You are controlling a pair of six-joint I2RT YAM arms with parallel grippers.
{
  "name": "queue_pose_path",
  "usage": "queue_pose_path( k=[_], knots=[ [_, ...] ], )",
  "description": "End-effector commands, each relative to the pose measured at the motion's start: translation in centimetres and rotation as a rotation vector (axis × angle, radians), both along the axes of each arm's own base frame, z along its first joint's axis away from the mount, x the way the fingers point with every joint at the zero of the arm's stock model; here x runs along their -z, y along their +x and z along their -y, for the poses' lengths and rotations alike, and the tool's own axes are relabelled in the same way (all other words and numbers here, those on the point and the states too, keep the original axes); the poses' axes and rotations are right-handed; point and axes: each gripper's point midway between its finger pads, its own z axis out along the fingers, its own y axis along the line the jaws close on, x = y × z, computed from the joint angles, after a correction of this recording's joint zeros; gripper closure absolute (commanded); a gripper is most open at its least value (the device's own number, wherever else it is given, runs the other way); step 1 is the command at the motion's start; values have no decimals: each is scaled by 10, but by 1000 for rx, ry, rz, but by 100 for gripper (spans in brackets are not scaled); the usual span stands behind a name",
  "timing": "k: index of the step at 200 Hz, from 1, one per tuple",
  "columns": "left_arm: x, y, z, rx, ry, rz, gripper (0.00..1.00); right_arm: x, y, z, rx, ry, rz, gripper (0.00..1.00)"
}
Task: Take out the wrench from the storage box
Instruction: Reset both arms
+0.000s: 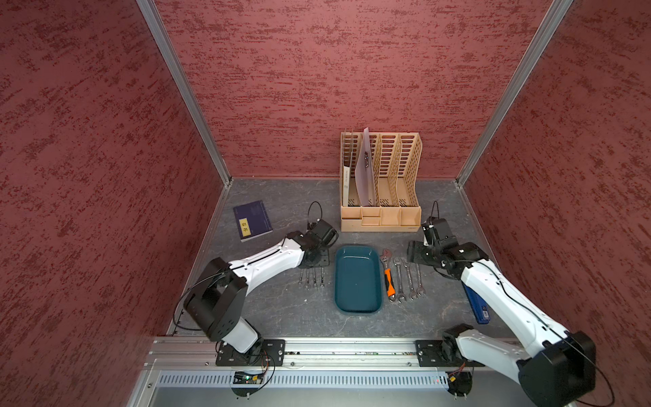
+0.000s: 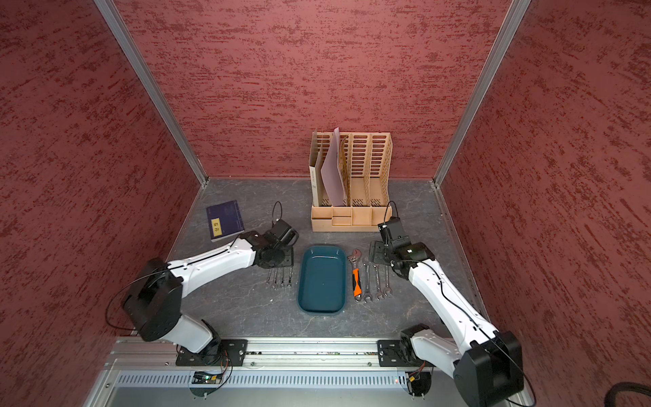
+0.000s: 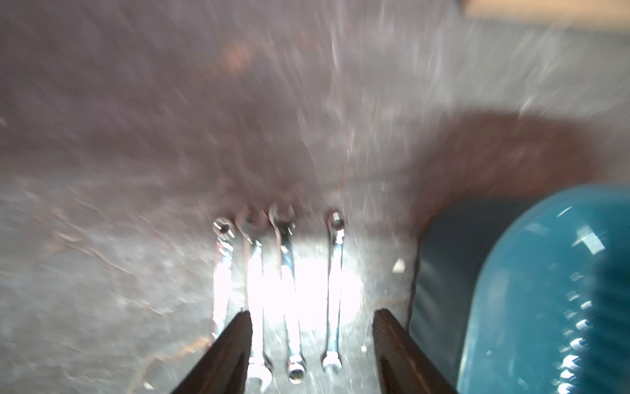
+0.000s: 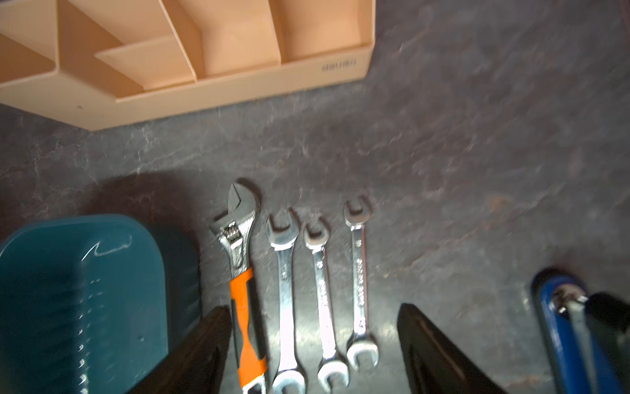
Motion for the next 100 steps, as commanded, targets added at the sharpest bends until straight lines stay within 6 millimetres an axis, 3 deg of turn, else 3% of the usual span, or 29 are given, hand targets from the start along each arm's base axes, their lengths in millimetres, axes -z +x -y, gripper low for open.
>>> queue_pose_path(
  k=[1,27,40,68,100],
  knots=[
    [-40,37,-29,-89,8,267,27,-40,35,25,63,-139,262,2],
    [-69,57,-69,-163,1,475,11,-52,61,35,45,-277,466,2],
    [-77,64,-96,-227,27,564,0,-45,71,41,40,-344,538,1],
    [-72,68,-161,-384,84,628,0,-24,94,60,83,-414,622,2],
    [-75,66,-206,-446,186,722,0,16,115,77,110,-380,592,2]
  ],
)
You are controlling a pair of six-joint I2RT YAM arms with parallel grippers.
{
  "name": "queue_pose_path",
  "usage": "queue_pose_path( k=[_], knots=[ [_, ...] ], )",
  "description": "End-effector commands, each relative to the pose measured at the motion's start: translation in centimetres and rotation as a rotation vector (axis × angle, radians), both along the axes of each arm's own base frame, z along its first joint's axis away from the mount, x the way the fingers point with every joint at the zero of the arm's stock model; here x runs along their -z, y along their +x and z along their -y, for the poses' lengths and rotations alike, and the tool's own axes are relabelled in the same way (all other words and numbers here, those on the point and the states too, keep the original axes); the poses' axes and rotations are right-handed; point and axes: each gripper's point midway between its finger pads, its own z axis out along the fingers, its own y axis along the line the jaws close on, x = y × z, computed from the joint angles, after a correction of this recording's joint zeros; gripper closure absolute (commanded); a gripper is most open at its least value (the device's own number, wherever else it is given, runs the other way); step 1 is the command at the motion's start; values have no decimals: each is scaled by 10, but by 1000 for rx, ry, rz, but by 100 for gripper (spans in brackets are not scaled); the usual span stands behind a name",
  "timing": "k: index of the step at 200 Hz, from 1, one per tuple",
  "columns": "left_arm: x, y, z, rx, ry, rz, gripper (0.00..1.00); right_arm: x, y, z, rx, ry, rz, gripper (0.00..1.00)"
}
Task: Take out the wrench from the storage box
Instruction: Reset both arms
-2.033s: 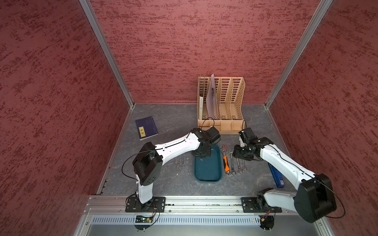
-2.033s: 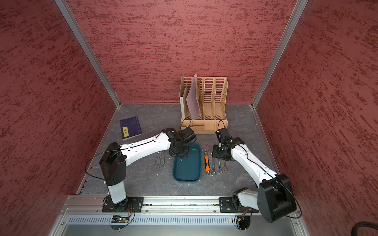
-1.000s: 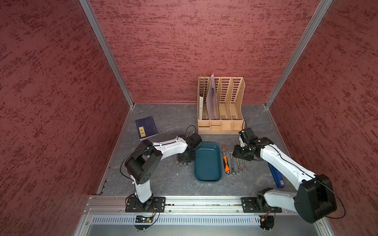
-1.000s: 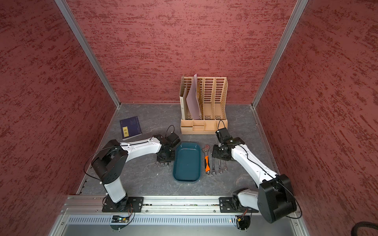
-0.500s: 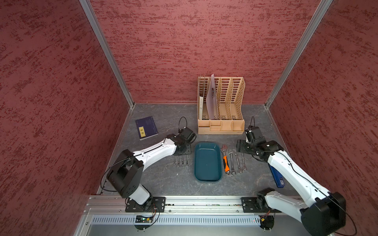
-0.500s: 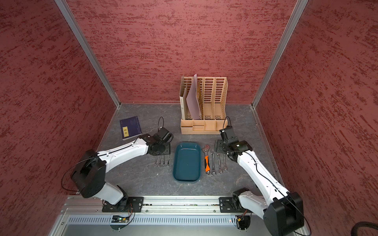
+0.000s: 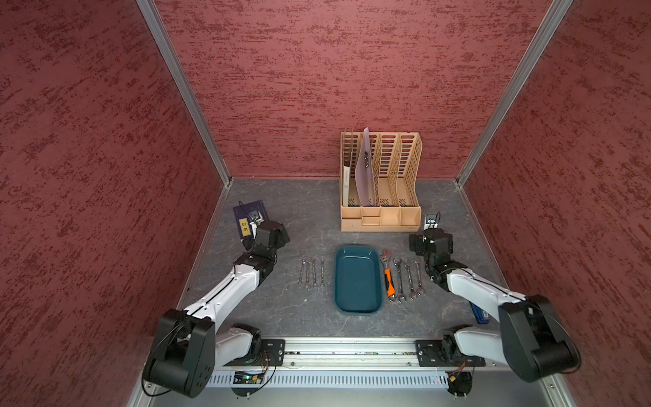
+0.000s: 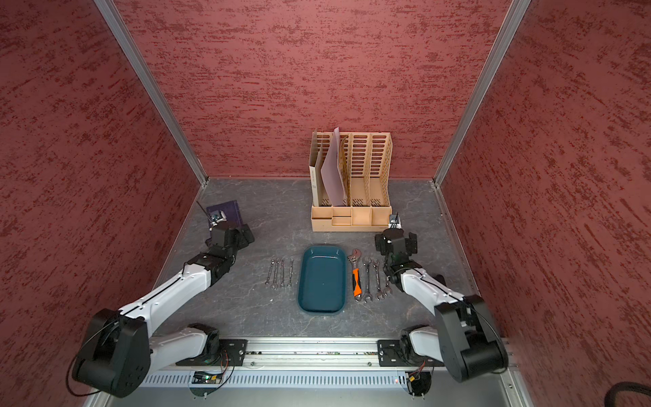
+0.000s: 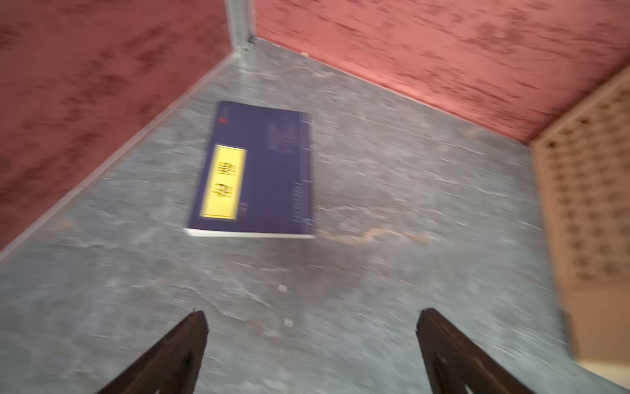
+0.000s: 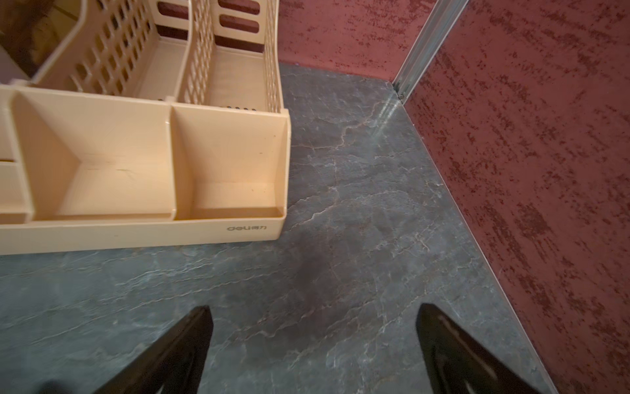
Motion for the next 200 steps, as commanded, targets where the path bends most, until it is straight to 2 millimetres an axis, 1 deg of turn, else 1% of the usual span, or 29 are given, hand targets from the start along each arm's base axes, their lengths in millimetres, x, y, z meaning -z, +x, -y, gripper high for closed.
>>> queue_pose_path(
  k=[1,11,21,27,31,38,50,54,70,79,88,95,106,121,131,137,150,159,165,178,184,192,200],
  knots=[
    [-32,11,-25,-44,81,154,0,-31,30,13,29,22,203,2],
    [-34,9,-33,-55,116,176,0,-28,34,16,39,49,174,2],
    [-35,8,-40,-50,165,192,0,-29,37,16,16,109,199,2],
    [-31,7,-45,-49,182,189,0,-32,38,16,-1,144,235,2],
    [-28,7,-47,-45,188,182,0,-22,39,15,-24,157,223,2],
    [-22,7,-51,-46,189,175,0,-15,41,11,-64,181,220,2],
    [-12,6,-56,-36,162,185,0,-16,40,9,-85,198,220,2],
    [-13,7,-57,-28,149,220,0,-15,40,8,-95,202,223,2],
    [-5,6,-55,27,88,301,0,-13,39,3,-133,208,227,2],
    [-12,8,-51,69,75,367,0,-13,37,-2,-166,211,237,2],
    [-12,10,-46,108,91,394,0,-5,34,-4,-183,213,238,2],
    [-6,12,-45,123,93,396,0,-8,33,-4,-192,207,277,2],
    [-3,18,-42,150,94,414,0,-6,32,-4,-183,216,251,2],
    [2,24,-39,170,78,365,0,-6,31,-3,-184,211,254,2],
    [3,28,-35,198,83,370,0,-7,32,-3,-184,210,266,2],
    [7,30,-30,231,78,352,0,-6,32,-3,-184,211,256,2],
    [16,37,-26,262,72,340,0,-6,32,-3,-183,210,260,2],
    [15,41,-18,312,77,340,0,-7,32,-3,-183,210,264,2],
    [19,43,-16,324,71,305,0,-7,32,-3,-184,211,262,2],
    [20,51,-11,347,85,285,0,-7,33,-3,-182,210,265,1],
    [22,51,-9,348,91,263,0,-6,32,-3,-183,209,259,2],
    [20,52,-8,350,104,278,0,-7,32,-3,-183,209,263,2],
    [22,52,-8,347,99,263,0,-6,32,-3,-184,212,259,2]
  ],
)
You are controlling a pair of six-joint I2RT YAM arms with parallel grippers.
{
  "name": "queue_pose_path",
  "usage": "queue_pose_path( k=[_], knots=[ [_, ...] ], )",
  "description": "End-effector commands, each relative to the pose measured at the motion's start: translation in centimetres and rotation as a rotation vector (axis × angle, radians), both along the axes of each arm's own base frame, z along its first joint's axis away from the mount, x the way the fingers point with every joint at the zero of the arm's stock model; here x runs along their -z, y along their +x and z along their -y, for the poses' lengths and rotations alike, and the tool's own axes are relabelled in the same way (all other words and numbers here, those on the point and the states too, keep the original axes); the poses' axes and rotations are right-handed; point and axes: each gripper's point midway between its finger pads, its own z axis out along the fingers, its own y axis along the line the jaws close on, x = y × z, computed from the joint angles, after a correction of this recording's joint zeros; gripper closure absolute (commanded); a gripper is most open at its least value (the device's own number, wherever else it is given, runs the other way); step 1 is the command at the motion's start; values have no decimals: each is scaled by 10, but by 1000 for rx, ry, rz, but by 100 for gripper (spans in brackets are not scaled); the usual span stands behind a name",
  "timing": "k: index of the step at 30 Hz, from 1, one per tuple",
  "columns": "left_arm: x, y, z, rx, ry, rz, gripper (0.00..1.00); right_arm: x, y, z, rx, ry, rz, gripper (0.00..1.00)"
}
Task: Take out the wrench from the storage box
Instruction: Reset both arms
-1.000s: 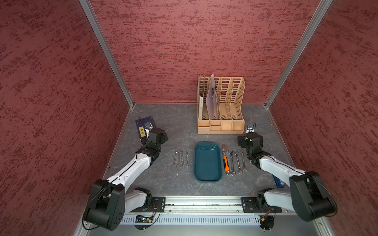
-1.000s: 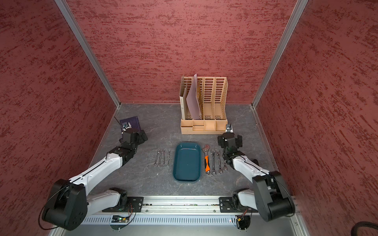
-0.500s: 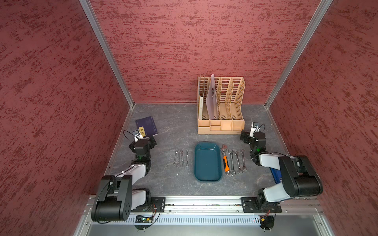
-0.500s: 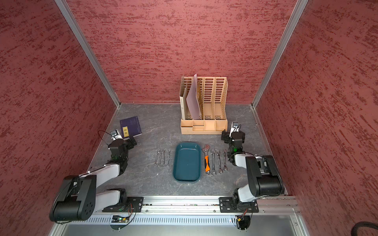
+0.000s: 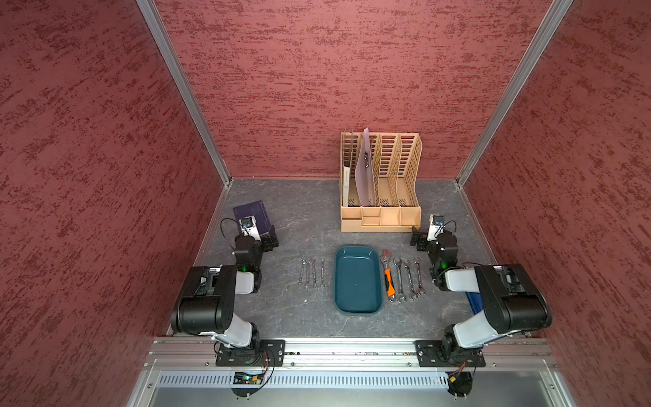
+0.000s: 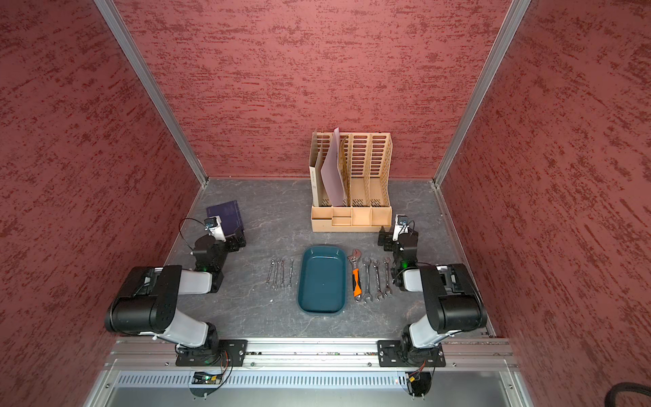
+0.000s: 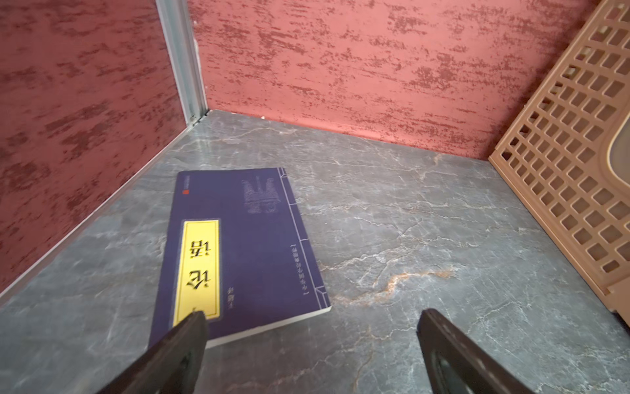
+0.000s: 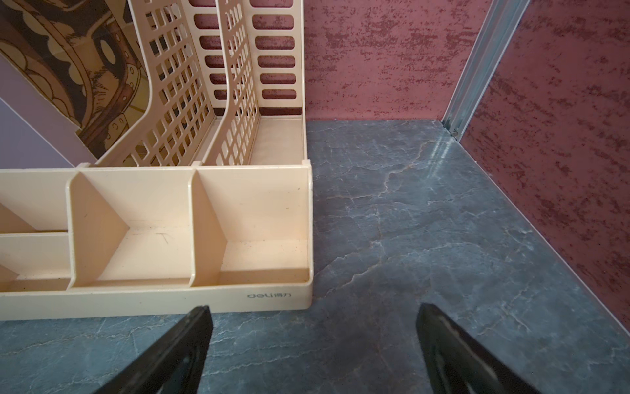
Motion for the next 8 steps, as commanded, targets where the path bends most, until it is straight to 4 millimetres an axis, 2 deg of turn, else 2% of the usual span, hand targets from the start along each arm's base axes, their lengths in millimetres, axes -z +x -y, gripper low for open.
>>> queue_pose_path(
  k=[1,8],
  knots=[
    [-2,5,9,50,35,-11,0,-9,3,-2,-16,6,35,2],
    [-3,5,10,46,37,-5,0,-10,3,-2,-15,7,39,2]
  ],
)
